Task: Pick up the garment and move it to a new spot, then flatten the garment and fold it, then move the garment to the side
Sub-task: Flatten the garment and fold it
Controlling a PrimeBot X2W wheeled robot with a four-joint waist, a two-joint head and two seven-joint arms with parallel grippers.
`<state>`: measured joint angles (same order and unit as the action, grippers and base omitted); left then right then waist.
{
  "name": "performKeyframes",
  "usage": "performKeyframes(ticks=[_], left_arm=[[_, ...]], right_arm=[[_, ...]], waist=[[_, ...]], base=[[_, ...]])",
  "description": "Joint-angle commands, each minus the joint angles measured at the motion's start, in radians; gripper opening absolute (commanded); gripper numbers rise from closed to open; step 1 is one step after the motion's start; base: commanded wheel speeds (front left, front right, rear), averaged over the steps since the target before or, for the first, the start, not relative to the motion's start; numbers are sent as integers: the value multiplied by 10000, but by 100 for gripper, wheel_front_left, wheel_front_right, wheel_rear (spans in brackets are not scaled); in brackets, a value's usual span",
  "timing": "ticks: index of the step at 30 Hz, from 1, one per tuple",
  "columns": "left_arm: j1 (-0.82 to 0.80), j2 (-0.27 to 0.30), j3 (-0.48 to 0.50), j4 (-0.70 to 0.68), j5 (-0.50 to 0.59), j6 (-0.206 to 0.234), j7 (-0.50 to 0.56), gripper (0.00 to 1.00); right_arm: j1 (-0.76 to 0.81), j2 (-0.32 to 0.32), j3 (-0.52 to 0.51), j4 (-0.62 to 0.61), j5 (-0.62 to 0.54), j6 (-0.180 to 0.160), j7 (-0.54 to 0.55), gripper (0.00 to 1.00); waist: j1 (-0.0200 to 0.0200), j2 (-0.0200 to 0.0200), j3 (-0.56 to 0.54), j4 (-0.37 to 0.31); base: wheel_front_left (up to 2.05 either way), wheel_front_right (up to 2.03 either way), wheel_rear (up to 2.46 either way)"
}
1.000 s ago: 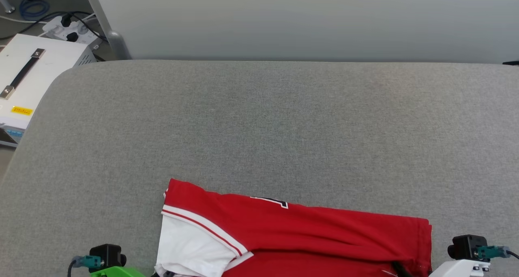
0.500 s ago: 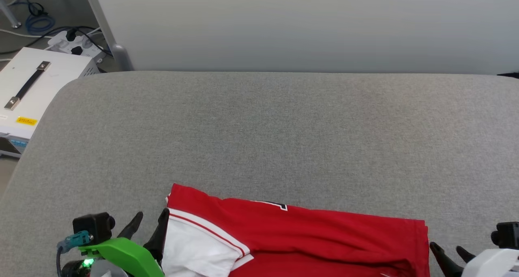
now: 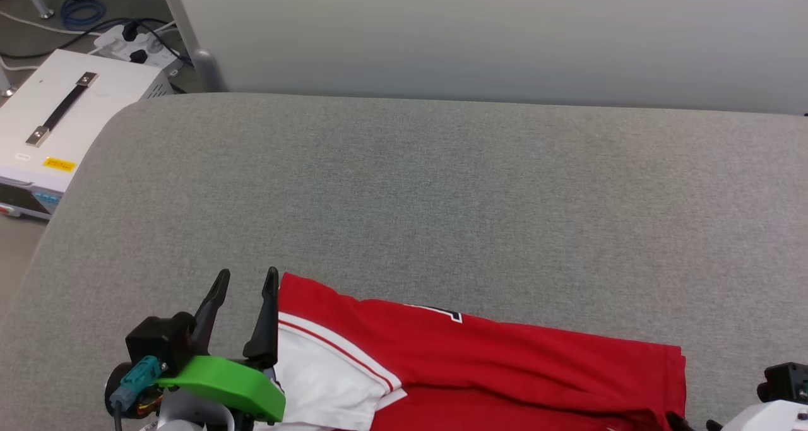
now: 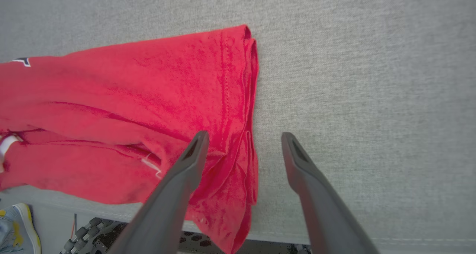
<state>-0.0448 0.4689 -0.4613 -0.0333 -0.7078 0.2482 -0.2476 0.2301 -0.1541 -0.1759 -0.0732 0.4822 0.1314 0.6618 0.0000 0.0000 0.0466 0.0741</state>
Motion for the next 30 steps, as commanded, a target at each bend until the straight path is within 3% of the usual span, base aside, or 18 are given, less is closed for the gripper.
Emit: performKeyframes(ticks=[1,14,15,16,22,30], left_arm=[[-168,-64,42,-89,219,73,-103,100],[-294,-364,183,-220,729,8,-135,100],[-307,-379,190,-178,759,-12,-135,100],[-320,-379,190,-143,798,-22,-136,100],[-317,-384,194,36,952,-95,-138,100],[-154,-296,271,131,946,-94,-137,100]], right_arm=[[-28,98,92,141,94,-7,38,100],[117,602,1131,1382,493,-7,605,100],[119,640,1187,1442,500,-7,635,64],[105,669,1229,1471,528,-7,641,1],[-42,675,1261,1422,440,-7,507,0],[-406,186,920,749,396,-7,342,0]], waist=[[0,0,182,183],[0,0,813,477],[0,0,820,474],[0,0,824,466],[0,0,643,380],[0,0,251,176]], base=[[0,0,0],[0,0,0],[0,0,0],[0,0,0],[0,0,0],[0,0,0]])
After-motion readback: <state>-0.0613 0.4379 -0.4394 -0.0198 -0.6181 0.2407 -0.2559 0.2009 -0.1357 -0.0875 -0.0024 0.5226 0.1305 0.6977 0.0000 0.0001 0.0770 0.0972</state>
